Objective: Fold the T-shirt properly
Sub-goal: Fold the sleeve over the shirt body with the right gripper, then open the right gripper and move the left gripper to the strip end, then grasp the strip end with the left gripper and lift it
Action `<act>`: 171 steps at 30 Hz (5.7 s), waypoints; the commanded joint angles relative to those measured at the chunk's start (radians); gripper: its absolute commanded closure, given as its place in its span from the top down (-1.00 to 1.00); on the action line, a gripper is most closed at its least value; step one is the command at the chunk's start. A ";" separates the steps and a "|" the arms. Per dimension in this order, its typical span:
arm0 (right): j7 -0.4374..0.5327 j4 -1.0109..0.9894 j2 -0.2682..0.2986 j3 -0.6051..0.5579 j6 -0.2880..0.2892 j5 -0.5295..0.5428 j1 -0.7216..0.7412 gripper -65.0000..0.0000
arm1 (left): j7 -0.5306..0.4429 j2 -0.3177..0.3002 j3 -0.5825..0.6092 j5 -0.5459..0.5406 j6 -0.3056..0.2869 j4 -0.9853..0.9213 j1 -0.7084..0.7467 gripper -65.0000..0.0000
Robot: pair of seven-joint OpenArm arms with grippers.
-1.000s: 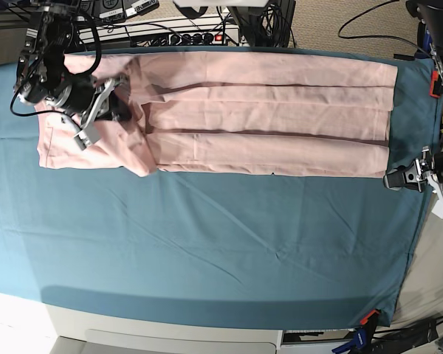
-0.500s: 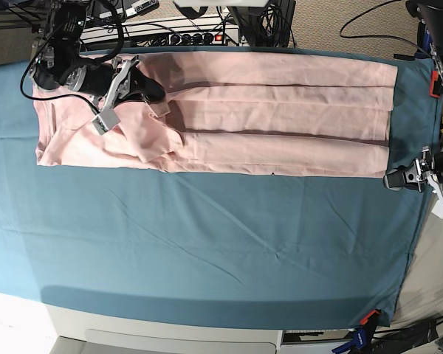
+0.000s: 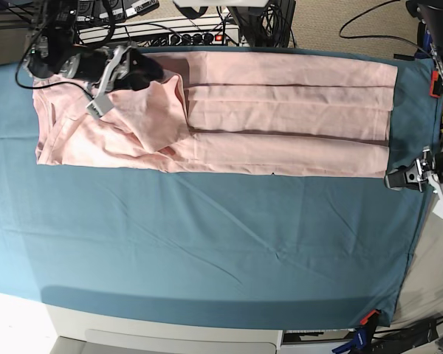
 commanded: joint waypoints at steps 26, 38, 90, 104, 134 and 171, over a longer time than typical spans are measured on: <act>0.096 0.149 -0.099 0.367 0.001 -0.180 0.089 -0.10 | -0.003 -0.111 -0.005 -0.025 -0.001 0.048 0.132 -0.09; 0.277 0.149 -0.100 0.037 0.001 -0.515 0.092 -0.10 | -0.003 -0.082 -0.005 -0.025 0.004 0.138 0.303 -0.09; 0.297 0.149 -0.100 0.021 0.001 -0.520 0.092 -0.10 | -0.092 0.151 -0.095 0.339 0.128 0.675 0.513 -0.51; 0.333 0.149 -0.100 0.084 -0.069 -0.668 0.092 -0.10 | -0.051 0.162 -0.116 0.182 0.055 0.752 0.511 -1.00; 0.341 0.148 -0.099 0.367 -0.086 -0.666 0.089 -0.10 | -0.247 0.763 0.419 0.583 0.087 0.985 0.392 -1.00; 0.362 0.148 -0.099 0.367 -0.087 -0.617 0.089 -0.10 | -0.322 0.851 0.647 0.748 -0.001 0.983 0.389 -0.04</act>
